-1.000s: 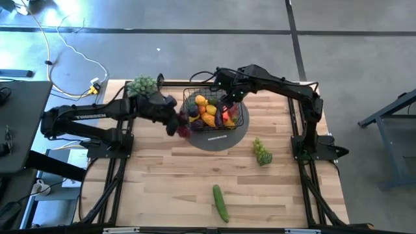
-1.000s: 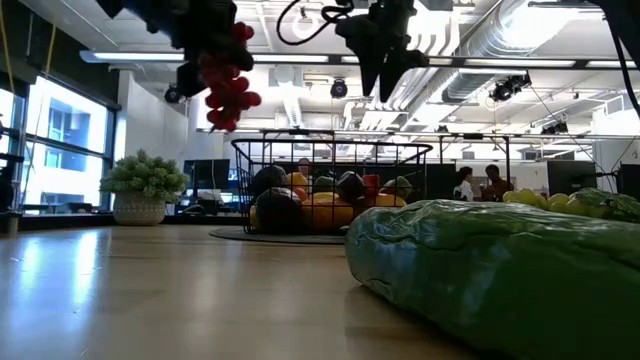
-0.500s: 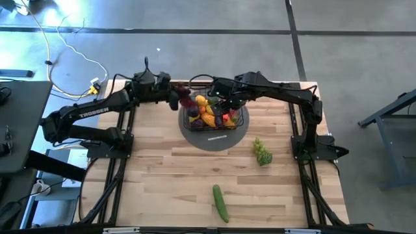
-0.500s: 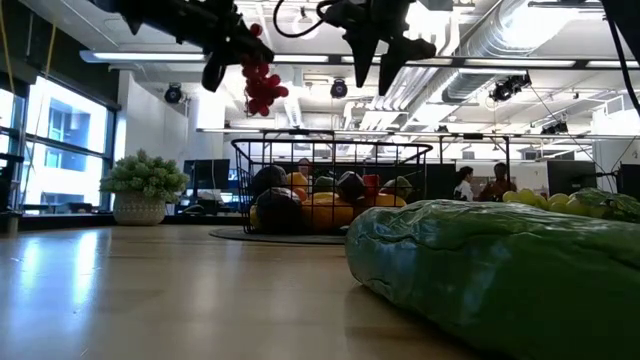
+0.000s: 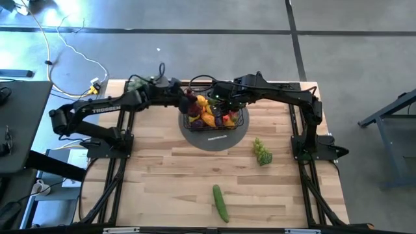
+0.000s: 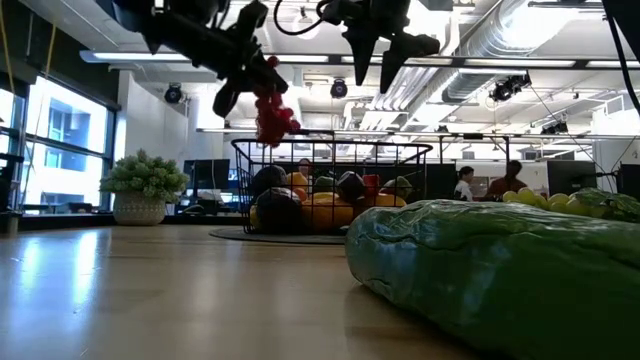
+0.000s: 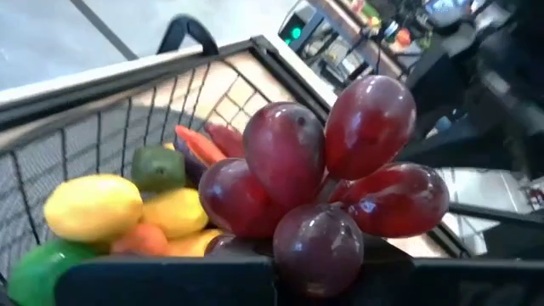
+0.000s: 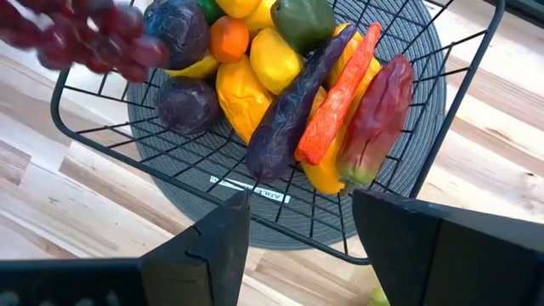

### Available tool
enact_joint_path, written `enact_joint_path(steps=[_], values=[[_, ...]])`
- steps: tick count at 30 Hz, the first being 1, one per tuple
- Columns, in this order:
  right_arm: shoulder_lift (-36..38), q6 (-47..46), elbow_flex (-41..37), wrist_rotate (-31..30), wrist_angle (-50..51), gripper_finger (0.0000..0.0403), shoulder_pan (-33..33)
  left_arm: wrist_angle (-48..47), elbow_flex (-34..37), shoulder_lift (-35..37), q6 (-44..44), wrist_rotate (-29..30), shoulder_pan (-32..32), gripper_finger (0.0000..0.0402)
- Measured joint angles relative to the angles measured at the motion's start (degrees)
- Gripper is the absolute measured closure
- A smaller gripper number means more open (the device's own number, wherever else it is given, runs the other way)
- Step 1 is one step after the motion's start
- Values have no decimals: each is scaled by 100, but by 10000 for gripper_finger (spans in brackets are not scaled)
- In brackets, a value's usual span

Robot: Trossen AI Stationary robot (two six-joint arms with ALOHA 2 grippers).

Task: Build produce basket
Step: Put the red grapes into the black wire basket, then put the green grapes into the black wire basket

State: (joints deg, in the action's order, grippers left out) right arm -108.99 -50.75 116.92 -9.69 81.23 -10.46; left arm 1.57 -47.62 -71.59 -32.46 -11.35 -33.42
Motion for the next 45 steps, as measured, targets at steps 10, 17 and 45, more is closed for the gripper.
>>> enact_joint_path(steps=[10, 17, 45], values=[[0, 234, -2, 145, 64, 213, 0, 8, 0, -469, -546, 355, 67, 378], [0, 340, -2, 372, 454, 213, 2, -41, 0, -684, -824, 345, 34, 354], [0, 1184, 0, 417, 881, 213, 1, -92, -369, -704, 275, 802, -296, 236]])
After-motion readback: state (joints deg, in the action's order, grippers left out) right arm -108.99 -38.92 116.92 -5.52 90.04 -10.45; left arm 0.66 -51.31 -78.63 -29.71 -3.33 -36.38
